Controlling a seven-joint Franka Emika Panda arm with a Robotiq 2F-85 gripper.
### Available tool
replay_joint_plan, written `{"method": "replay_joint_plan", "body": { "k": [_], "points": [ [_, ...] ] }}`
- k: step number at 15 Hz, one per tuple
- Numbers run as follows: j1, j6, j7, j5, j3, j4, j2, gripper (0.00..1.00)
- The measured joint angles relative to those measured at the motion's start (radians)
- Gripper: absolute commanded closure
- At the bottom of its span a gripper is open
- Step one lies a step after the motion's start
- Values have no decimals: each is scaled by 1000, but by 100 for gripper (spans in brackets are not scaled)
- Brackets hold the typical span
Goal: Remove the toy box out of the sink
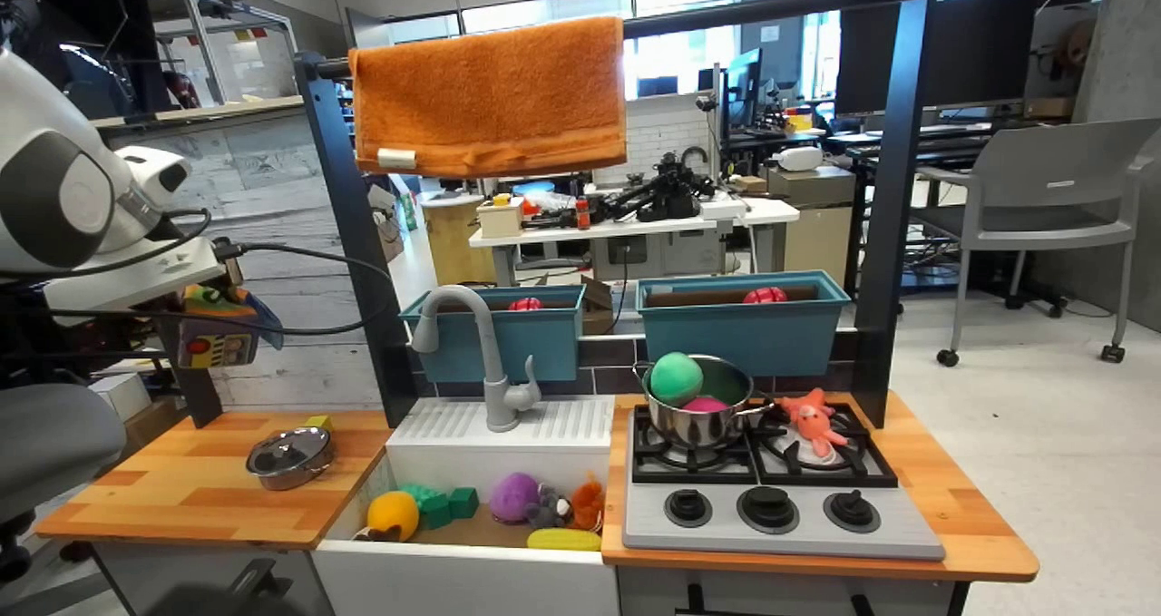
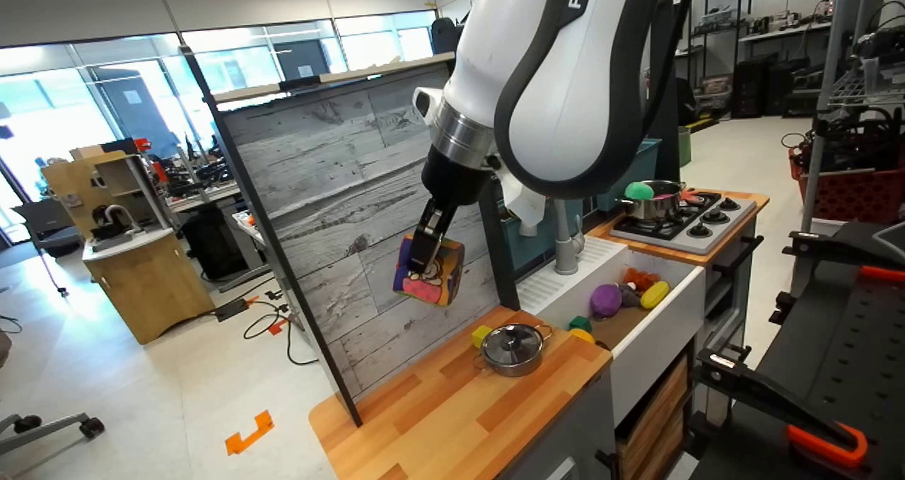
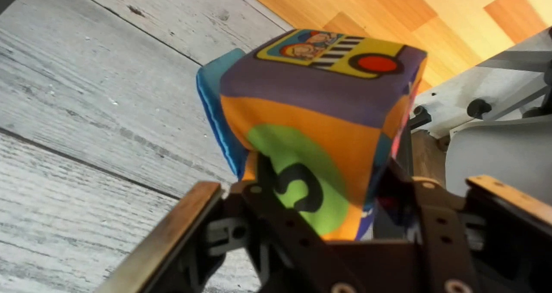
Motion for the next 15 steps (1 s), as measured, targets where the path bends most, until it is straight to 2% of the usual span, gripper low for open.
{"method": "replay_joint_plan", "body": {
  "k": [2, 12, 15],
  "points": [
    [30, 10, 0, 5, -33, 15, 14, 0],
    [119, 15, 1, 84, -149, 37, 37, 0],
    [123, 14, 1, 89, -153, 35, 37, 0]
  ]
}}
